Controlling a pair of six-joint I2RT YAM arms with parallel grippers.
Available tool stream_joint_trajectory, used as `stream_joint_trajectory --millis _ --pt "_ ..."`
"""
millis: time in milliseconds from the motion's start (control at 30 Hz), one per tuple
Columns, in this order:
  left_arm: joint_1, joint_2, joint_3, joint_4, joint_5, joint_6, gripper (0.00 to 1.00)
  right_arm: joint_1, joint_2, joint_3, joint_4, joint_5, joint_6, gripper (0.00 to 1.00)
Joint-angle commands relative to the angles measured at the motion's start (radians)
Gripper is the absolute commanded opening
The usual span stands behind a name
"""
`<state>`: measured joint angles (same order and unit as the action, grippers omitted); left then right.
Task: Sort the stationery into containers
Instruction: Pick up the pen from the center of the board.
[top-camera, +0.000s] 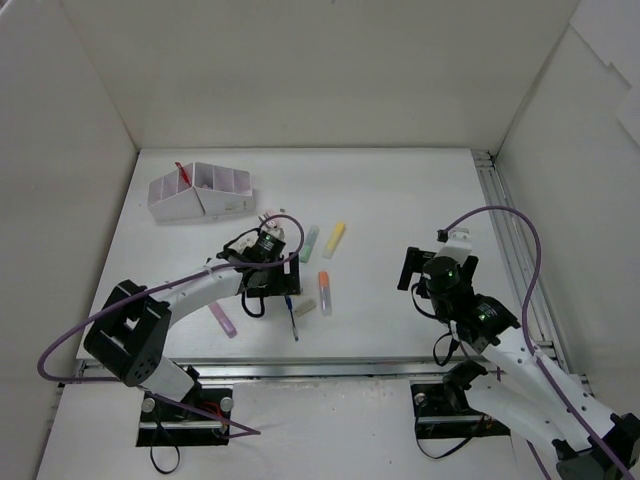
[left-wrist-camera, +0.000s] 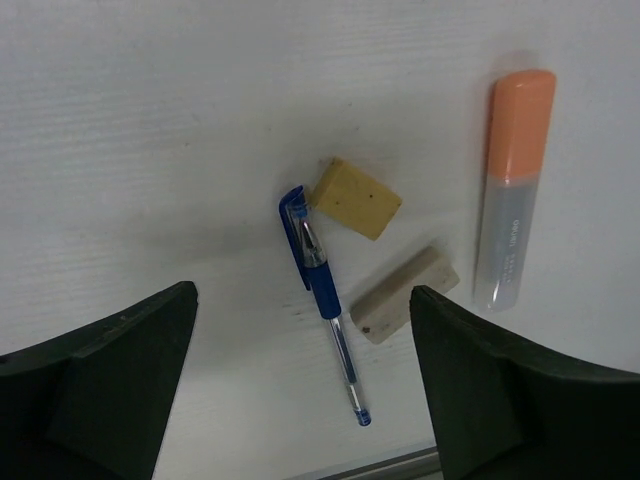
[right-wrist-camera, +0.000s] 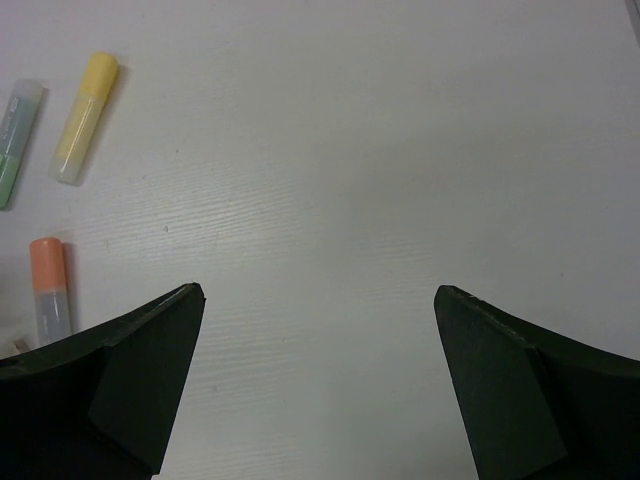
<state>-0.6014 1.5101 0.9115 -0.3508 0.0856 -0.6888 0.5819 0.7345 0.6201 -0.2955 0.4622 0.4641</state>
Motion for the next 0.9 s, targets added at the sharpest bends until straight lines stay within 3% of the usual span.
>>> stream_joint_trajectory --millis 0,333,433,600,867 --pt "-0.020 0.004 0.004 -0.001 -0.056 -0.074 0.76 -0.007 0.022 0.007 0.038 0.021 0.021 0.98" --pt "-0.104 0.104 0.023 -0.054 -0.164 -0.138 0.49 -0.007 0.032 0.000 0.032 0.053 0.024 0.98" --pt "-0.104 0.124 0.024 -0.056 -0.185 -0.161 0.35 -0.005 0.028 -0.002 0.030 0.059 0.022 0.98" --pt "-0.104 0.137 0.084 -0.073 -0.237 -0.150 0.03 -0.007 0.029 -0.002 0.030 0.066 0.022 0.98" --pt "-0.023 -0.037 0.145 -0.093 -0.360 -0.012 0.00 -0.005 0.002 0.007 0.033 0.046 -0.008 0.98"
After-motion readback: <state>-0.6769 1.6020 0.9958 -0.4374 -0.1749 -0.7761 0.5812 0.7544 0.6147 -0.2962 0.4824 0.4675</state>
